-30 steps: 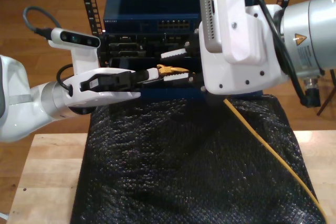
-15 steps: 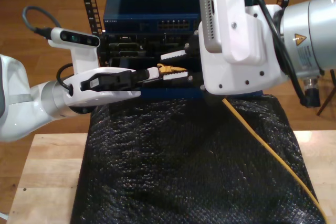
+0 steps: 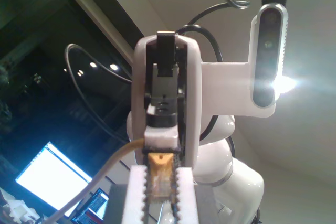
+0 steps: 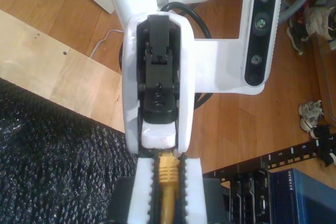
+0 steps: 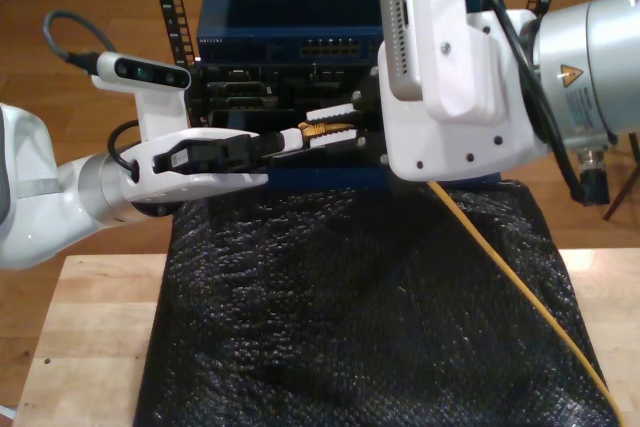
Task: Grab the cable and plug it in
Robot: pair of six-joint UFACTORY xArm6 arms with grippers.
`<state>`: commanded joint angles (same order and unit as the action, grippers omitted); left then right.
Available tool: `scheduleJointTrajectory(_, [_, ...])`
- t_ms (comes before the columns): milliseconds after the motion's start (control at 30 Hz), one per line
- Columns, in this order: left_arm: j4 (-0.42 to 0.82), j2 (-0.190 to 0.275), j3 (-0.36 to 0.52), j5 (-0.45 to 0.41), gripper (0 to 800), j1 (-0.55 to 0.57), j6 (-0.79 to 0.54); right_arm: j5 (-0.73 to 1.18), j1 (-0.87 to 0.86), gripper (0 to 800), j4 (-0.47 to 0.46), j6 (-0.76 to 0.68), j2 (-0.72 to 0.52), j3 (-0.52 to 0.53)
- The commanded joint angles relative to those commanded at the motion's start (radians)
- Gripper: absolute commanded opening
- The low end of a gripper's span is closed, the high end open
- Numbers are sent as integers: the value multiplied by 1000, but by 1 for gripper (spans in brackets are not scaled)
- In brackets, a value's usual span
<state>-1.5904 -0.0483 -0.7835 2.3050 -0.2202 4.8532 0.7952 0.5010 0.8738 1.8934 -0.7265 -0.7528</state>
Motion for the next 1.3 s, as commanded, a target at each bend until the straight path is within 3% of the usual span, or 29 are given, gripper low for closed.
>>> scheduleJointTrajectory(33, [0, 0, 0, 2, 98, 0, 2, 0, 0, 22, 11, 0, 0, 2])
scheduleJointTrajectory(100, [0, 0, 2, 3, 277, 0, 0, 0, 0, 10, 23, 0, 0, 3])
scheduleJointTrajectory(167, [0, 0, 3, 3, 348, 0, 0, 0, 0, 6, 23, 0, 3, 3])
scheduleJointTrajectory(333, [-3, 0, 0, 0, 626, 0, -2, 0, 2, 1, 25, 0, 6, 3])
scheduleJointTrajectory(533, [-15, 2, -3, -3, 769, -2, 0, 0, 0, 1, 28, -15, 32, -5])
scheduleJointTrajectory(733, [-14, 8, -9, -25, 791, -9, 0, 3, -8, 1, 25, -71, 78, -41])
scheduleJointTrajectory(967, [-2, 23, -32, -138, 793, -57, 0, 20, -83, 0, 21, -112, 89, -84])
scheduleJointTrajectory(1300, [189, 95, -124, -267, 794, -83, 0, 212, -318, 0, 15, -241, 95, -124])
